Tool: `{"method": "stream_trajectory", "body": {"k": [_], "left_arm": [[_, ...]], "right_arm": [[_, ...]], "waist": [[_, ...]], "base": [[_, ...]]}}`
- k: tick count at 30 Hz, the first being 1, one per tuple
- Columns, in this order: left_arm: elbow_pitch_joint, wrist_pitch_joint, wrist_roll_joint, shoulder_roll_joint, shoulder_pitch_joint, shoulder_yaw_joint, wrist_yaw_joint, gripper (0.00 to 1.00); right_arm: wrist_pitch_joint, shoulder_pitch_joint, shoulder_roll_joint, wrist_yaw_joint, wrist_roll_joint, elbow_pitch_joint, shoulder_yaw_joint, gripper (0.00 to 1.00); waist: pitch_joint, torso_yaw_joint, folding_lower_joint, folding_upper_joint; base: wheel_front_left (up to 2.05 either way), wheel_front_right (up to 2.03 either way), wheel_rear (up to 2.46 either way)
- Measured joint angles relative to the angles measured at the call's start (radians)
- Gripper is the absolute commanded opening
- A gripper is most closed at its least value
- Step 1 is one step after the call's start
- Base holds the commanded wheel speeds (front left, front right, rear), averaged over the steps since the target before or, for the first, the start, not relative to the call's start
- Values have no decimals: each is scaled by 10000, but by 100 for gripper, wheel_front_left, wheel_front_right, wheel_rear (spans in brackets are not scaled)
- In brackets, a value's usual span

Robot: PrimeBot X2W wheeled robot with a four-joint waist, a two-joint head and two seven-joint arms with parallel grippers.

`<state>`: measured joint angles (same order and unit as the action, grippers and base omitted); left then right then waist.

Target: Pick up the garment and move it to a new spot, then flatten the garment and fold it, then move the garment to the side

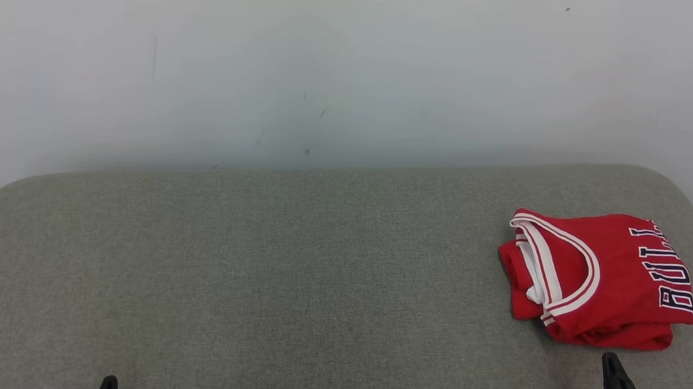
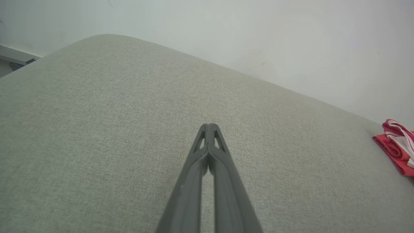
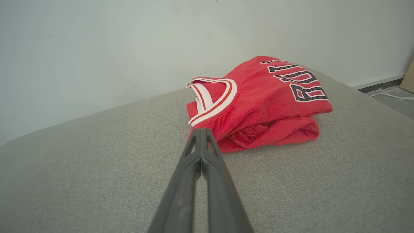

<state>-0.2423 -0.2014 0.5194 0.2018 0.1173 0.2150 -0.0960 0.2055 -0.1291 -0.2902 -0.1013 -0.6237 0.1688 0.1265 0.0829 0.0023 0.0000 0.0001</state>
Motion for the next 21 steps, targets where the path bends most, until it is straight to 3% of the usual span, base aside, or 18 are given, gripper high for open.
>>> {"method": "stream_trajectory", "body": {"k": [21], "left_arm": [[-115, 780, 2518, -364, -429, -723, 451, 0]], "right_arm": [[-759, 437, 566, 500, -2297, 303, -610, 0]], "waist": [[-196, -4, 1, 0]], "base": [[0, 0, 0]]}}
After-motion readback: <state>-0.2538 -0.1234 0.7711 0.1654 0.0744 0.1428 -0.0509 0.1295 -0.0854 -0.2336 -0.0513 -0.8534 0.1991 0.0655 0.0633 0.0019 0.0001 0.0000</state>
